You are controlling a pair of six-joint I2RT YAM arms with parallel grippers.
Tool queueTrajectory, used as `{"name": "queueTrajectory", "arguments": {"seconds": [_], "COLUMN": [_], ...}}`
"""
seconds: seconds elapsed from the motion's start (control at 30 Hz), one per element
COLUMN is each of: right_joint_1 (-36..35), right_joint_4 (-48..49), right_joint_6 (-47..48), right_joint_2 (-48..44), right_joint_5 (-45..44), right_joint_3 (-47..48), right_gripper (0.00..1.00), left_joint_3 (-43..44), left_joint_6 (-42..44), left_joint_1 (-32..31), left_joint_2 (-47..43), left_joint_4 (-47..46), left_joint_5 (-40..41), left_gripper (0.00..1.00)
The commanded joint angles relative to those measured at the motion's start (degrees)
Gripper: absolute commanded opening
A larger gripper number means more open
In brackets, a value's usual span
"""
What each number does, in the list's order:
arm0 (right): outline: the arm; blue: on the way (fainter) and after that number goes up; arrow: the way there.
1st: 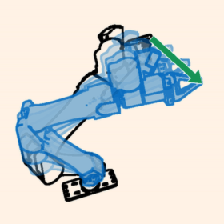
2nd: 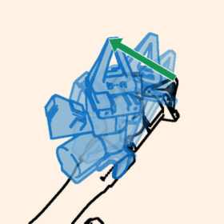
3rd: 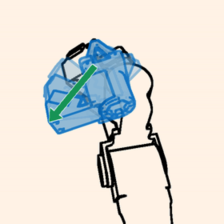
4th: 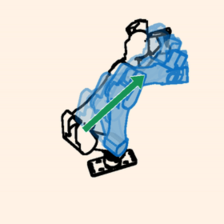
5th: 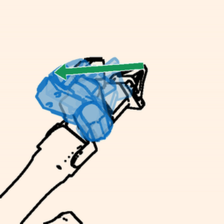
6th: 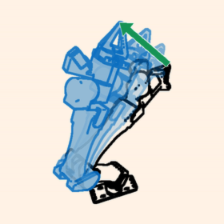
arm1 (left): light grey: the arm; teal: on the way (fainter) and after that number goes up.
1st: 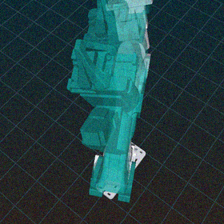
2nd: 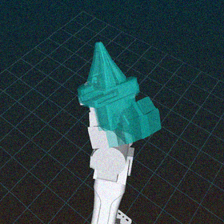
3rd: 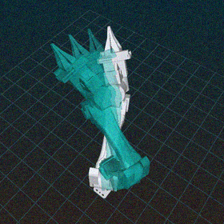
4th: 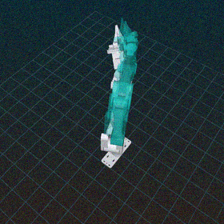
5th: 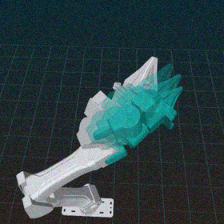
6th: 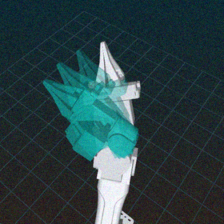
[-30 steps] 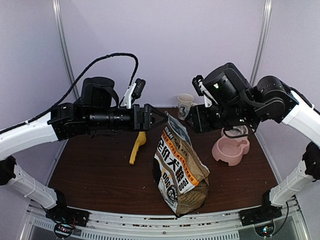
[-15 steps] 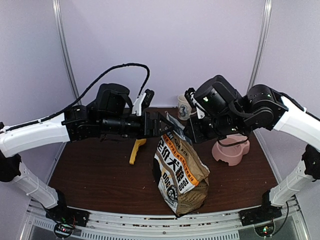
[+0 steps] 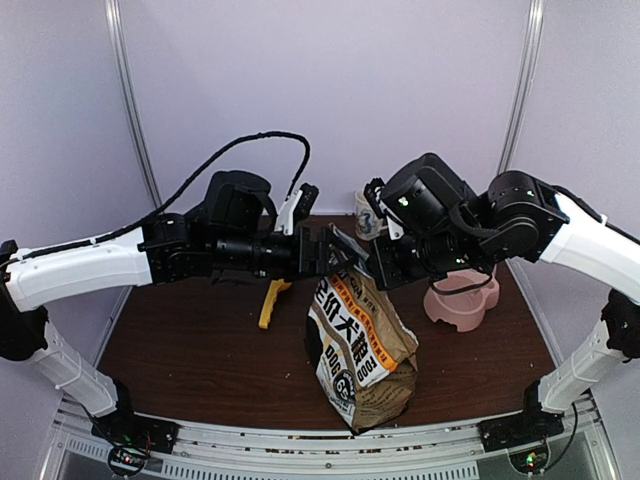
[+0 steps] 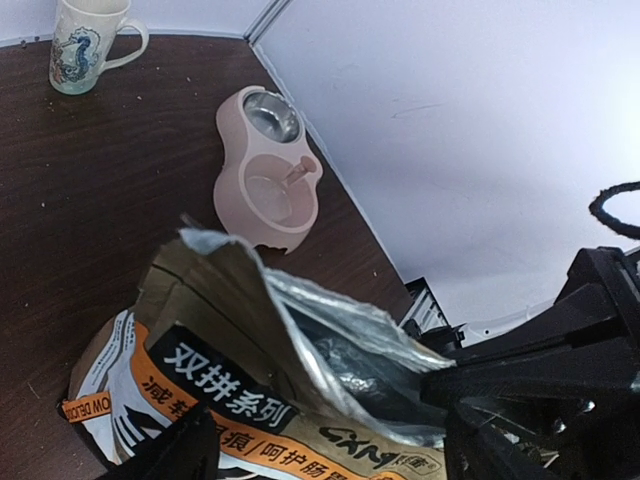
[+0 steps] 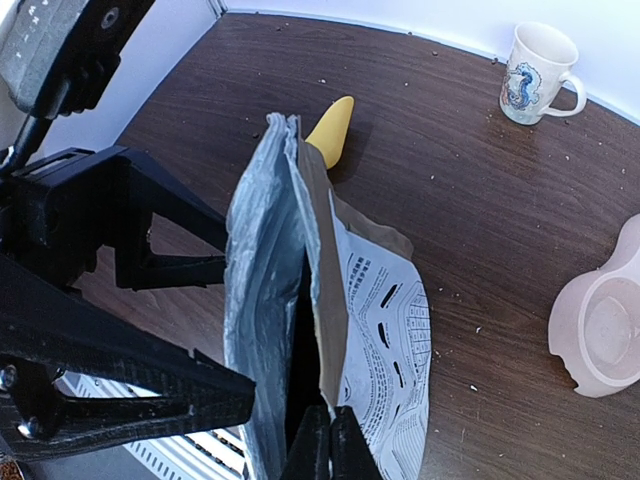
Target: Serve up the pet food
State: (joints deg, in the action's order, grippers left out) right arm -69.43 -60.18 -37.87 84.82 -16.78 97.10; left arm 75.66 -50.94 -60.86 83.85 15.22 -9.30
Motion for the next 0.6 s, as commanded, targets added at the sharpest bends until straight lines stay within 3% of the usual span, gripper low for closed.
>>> {"name": "queueTrajectory", "arguments": {"seconds": [0.0, 0.27, 0.53, 0.57], "right_joint_1": [-0.3, -0.3, -0.7, -0.7], "right_joint_4": [-0.3, 0.3, 1.1, 1.1], "right_joint_6": [0.1, 1.1, 1.6, 1.6], "right_joint_2": [1.0, 0.6, 0.3, 0.3], "right_joint_5": [-1.2, -2.0, -3.2, -3.4], "right_joint_3": [-0.1, -0.5, -1.4, -1.5], "right_gripper": [0.0, 0.0, 0.0, 0.0], "left_joint_3": [1.4, 1.7, 1.5, 1.4], "left_joint_6": [-1.2, -2.4, -2.9, -3.0], "left_joint_1": [-0.3, -0.3, -0.3, -0.3], "left_joint_2": [0.4, 1.9, 1.7, 1.6], "left_joint_4": [-4.6, -3.0, -1.4, -1.5], "left_joint_5": [-0.4, -1.0, -0.6, -0.6], "left_gripper": [0.82, 0.78, 0.43, 0.33]}}
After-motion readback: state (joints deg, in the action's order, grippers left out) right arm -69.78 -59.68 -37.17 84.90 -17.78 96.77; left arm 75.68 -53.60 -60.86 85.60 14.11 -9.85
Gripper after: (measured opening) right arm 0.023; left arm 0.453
